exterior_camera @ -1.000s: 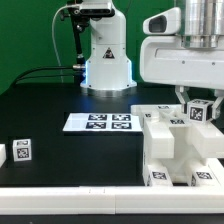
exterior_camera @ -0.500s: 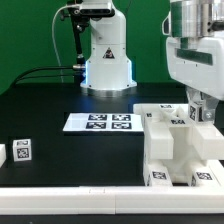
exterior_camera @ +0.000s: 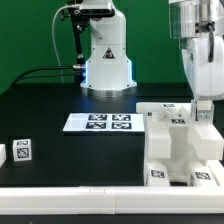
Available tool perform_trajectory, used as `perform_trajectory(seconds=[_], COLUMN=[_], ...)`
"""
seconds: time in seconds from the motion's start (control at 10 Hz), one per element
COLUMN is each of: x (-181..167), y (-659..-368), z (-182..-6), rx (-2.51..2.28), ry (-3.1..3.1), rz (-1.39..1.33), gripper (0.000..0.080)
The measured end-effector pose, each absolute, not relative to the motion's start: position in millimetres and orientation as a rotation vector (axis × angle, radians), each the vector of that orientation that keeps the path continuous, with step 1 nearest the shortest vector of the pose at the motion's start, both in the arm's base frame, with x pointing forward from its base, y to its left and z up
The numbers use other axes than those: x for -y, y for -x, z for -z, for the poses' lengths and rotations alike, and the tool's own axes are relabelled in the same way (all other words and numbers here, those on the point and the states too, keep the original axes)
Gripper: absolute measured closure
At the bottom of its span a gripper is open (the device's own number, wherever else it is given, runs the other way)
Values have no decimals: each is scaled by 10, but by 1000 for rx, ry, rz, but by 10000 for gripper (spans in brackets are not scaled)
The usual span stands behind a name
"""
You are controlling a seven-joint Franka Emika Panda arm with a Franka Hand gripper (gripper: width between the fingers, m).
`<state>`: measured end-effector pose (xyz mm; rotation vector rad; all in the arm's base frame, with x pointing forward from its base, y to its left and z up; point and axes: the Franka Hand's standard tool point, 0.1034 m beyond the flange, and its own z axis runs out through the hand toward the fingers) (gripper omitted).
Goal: Assemble chair
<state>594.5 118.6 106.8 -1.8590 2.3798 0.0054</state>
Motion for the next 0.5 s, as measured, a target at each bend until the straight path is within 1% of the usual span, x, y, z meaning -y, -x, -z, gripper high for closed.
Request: perform_trajectory(seconds=[0.2, 0.3, 0.4, 0.5], x=[-1185, -1184, -1185, -1182], y=[-5940, -5938, -5937, -5944], z=[-1056, -1051, -1049, -1067], rx=[-2363, -2364, -2364, -2341], ry=[1884, 1884, 1885, 1908], rz=[-5, -5, -6, -3], gripper=[535, 376, 245, 245])
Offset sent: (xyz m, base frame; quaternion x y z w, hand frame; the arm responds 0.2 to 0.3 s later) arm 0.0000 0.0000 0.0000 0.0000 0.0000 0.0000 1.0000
